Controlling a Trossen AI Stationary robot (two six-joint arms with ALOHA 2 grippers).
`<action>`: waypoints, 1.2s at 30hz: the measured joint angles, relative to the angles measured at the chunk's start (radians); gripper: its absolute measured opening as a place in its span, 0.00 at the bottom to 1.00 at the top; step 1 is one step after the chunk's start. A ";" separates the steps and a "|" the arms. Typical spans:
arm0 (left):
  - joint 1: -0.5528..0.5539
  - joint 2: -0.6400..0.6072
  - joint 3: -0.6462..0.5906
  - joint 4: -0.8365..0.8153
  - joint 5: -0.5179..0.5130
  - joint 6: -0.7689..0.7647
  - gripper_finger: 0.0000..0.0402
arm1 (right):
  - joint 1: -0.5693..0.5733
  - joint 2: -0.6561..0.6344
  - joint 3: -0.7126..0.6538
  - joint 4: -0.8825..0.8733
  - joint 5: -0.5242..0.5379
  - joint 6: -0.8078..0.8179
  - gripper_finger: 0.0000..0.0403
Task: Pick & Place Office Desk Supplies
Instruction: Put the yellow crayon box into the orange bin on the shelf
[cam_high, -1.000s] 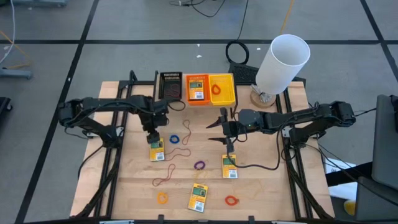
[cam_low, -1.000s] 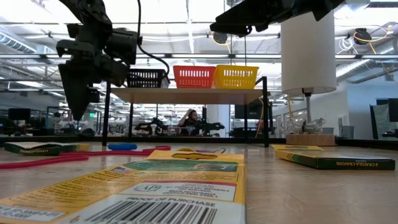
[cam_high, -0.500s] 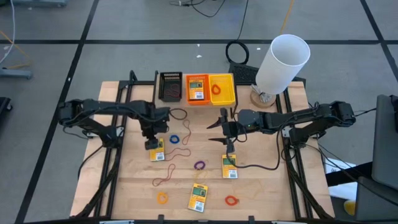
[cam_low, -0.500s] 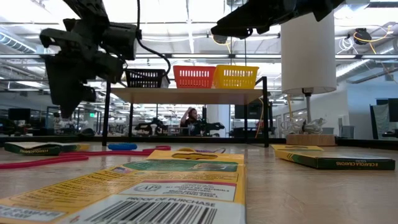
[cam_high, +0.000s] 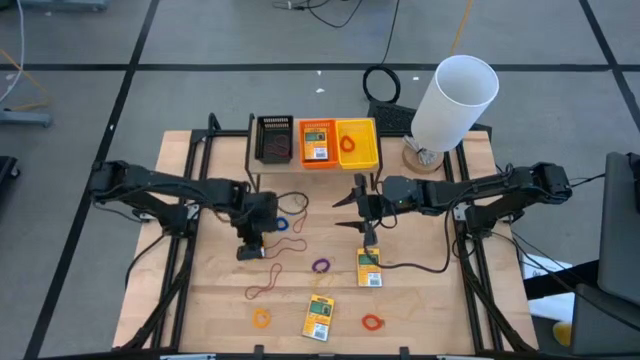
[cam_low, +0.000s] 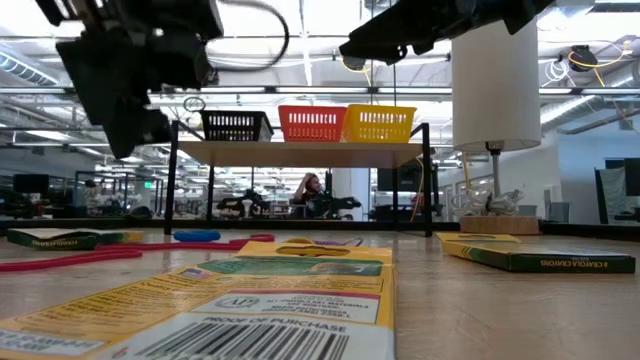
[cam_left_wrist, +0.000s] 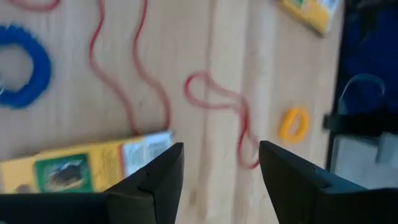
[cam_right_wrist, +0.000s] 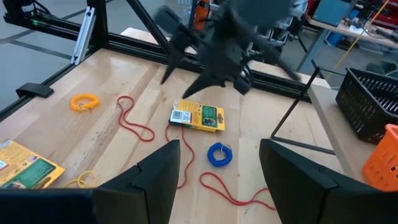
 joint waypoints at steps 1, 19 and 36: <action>-0.028 0.000 0.001 0.007 -0.022 -0.053 0.49 | 0.001 0.000 0.000 -0.004 0.000 0.009 0.52; -0.644 0.014 -0.001 -0.135 -0.634 -0.950 0.47 | 0.069 0.000 0.000 0.010 0.083 0.023 0.52; -0.981 0.010 -0.170 -0.069 -1.318 -1.324 0.47 | 0.075 0.000 0.000 0.009 0.082 0.036 0.52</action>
